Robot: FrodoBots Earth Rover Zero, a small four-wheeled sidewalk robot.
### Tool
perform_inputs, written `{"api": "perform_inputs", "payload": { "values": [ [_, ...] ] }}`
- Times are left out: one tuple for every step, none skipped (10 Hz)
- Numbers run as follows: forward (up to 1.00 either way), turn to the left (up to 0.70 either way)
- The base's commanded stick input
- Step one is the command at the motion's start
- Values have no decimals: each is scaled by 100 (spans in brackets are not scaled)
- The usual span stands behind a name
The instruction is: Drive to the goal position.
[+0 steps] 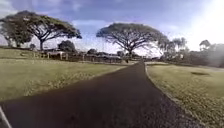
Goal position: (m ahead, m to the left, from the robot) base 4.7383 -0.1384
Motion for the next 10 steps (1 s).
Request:
{"api": "perform_inputs", "payload": {
  "values": [
    [70, 0],
    [70, 0],
    [70, 0],
    [70, 0],
    [70, 0],
    [70, 0],
    [70, 0],
    [70, -9],
    [70, -35],
    [70, -35]
  ]
}}
